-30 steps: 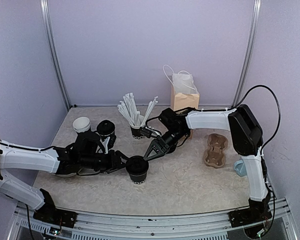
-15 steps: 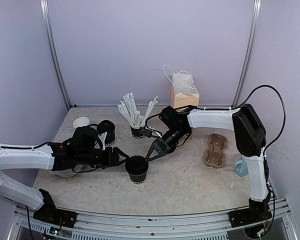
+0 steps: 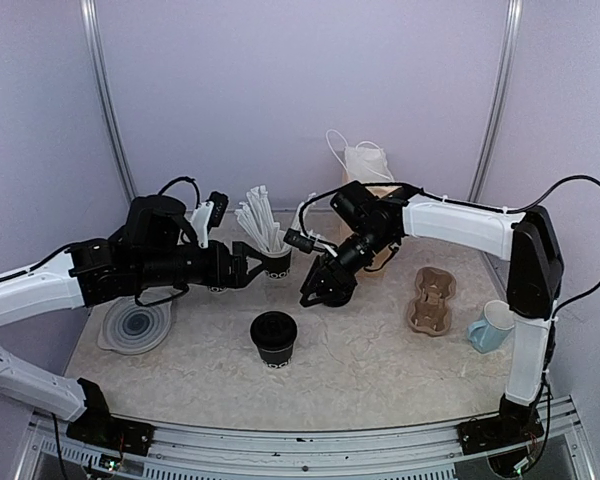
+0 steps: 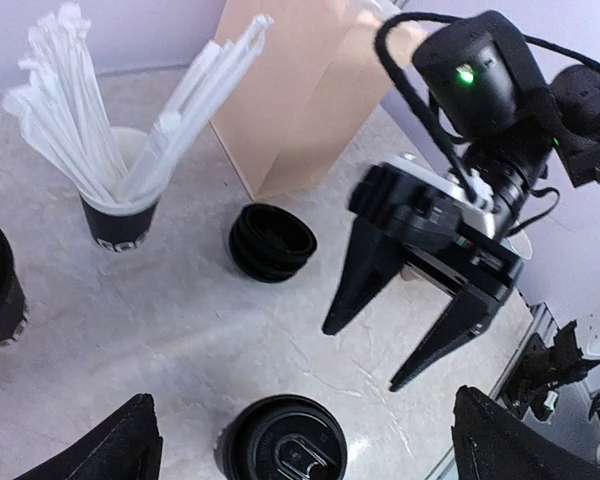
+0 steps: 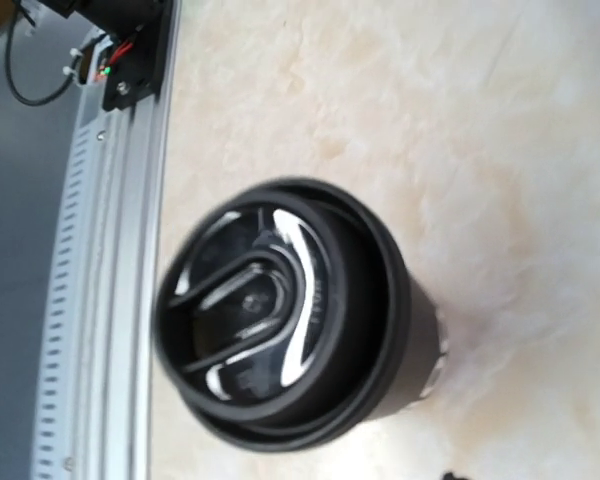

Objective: Pack the takeout coffee

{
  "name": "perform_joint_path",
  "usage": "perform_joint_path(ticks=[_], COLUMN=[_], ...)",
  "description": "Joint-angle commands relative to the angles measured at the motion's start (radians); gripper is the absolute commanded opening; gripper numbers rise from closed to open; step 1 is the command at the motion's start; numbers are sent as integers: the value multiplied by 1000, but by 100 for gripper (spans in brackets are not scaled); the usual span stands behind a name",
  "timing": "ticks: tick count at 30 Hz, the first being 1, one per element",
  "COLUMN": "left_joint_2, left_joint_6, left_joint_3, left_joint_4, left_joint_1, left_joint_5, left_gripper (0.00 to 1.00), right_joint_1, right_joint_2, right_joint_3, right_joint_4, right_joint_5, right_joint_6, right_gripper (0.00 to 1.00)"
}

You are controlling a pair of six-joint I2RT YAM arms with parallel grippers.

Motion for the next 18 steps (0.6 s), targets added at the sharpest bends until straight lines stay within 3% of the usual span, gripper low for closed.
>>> perform_joint_path(ticks=[1, 5, 6, 8, 9, 12, 18], left_joint_2=[0, 41, 44, 54, 58, 69, 156], left_joint_6=[126, 244, 258, 290, 303, 213, 224], left_joint_3=[152, 252, 266, 291, 296, 290, 305], left_joint_4=[-157, -208, -207, -193, -180, -182, -257], left_joint_1=[38, 75, 78, 95, 102, 138, 185], left_joint_5=[-158, -228, -264, -314, -369, -635, -498], left_gripper=[99, 99, 99, 99, 99, 99, 99], right_joint_1=[-1, 0, -2, -15, -25, -23, 54], right_joint_2=[-130, -226, -247, -290, -304, -290, -201], right_joint_3=[-6, -17, -30, -88, -125, -143, -87], right_joint_4=[14, 86, 125, 229, 285, 273, 169], right_joint_5=[101, 184, 197, 201, 191, 51, 131], right_joint_6=[-112, -159, -158, -103, -64, -133, -247], right_gripper=[59, 62, 67, 96, 99, 100, 99])
